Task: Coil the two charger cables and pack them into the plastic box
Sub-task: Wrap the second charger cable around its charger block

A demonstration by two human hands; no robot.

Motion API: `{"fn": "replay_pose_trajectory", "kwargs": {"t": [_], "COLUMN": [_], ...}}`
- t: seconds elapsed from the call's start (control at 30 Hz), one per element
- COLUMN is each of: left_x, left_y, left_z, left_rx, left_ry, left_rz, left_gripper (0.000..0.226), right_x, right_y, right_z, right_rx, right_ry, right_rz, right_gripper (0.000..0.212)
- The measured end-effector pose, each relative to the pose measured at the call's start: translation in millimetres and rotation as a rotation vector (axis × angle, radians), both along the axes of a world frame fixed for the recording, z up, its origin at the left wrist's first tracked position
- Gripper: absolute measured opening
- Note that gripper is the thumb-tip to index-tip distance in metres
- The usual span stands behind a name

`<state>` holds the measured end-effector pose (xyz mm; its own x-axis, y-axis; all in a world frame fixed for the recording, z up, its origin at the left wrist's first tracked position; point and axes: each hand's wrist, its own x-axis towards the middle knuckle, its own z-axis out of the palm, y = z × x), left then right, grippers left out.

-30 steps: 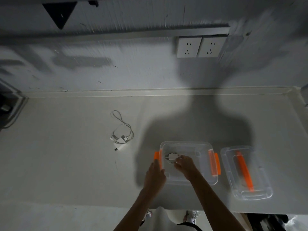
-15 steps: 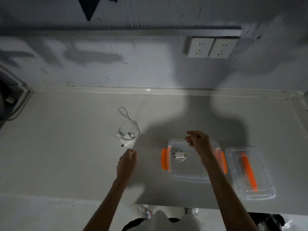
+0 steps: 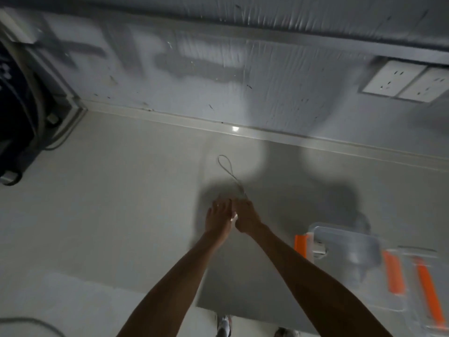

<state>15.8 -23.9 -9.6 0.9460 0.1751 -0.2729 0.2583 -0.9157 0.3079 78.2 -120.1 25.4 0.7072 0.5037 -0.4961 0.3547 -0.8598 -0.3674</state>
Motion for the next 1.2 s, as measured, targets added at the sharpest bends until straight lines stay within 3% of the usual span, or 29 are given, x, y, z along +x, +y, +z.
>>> {"fn": "replay_pose_trajectory", "kwargs": {"t": [0.1, 0.17, 0.23, 0.3, 0.4, 0.5, 0.6, 0.7, 0.87, 1.0, 1.1, 1.2], "left_x": [-24.2, -45.3, -64.1, -72.6, -72.7, -65.8, -58.6, -52.5, -51.9, -55.2, -65.9, -78.8], "left_y": [11.0, 25.1, 34.0, 34.6, 24.8, 3.7, -22.7, -48.9, -94.1, -119.3, -146.9, -187.4], "left_z": [1.9, 23.9, 69.6, 112.8, 188.4, 270.7, 343.0, 401.0, 458.1, 471.6, 479.9, 482.5], "left_rx": [-0.068, -0.345, -0.628, -0.874, -1.081, -1.117, -1.045, -1.021, -1.104, -1.342, -1.502, -1.527], "left_ry": [0.061, 0.083, 0.091, 0.035, -0.193, -0.339, -0.493, -0.677, -0.818, -0.902, -1.007, -1.099], "left_rz": [-0.094, -0.01, 0.125, 0.236, 0.299, 0.182, 0.088, 0.04, -0.026, 0.082, 0.132, 0.102], "left_gripper": [0.06, 0.057, 0.056, 0.039, 0.034, 0.041, 0.039, 0.028, 0.025, 0.022, 0.045, 0.056], "right_x": [-25.8, -35.9, -41.6, -44.2, -48.8, -52.8, -57.1, -60.0, -57.8, -46.7, -37.0, -28.6], "right_y": [-8.6, -19.3, -34.2, -45.8, -58.6, -64.9, -79.4, -115.6, -211.8, -305.8, -366.1, -413.2], "right_z": [7.5, 30.2, 63.9, 97.9, 167.0, 240.2, 304.3, 360.9, 403.7, 392.0, 366.9, 337.3], "right_rx": [-0.048, 0.019, 0.149, 0.353, 0.616, 0.922, 1.171, 1.293, 1.446, 1.499, 1.366, 1.255], "right_ry": [-0.025, -0.009, 0.005, 0.066, 0.073, 0.114, 0.109, -0.002, 0.001, 0.119, 0.115, 0.146], "right_rz": [-0.017, 0.039, 0.083, 0.008, -0.162, -0.349, -0.57, -0.616, -0.763, -0.948, -1.044, -1.117], "right_gripper": [0.053, 0.048, 0.038, 0.029, 0.032, 0.016, 0.022, 0.03, 0.035, 0.034, 0.032, 0.03]}}
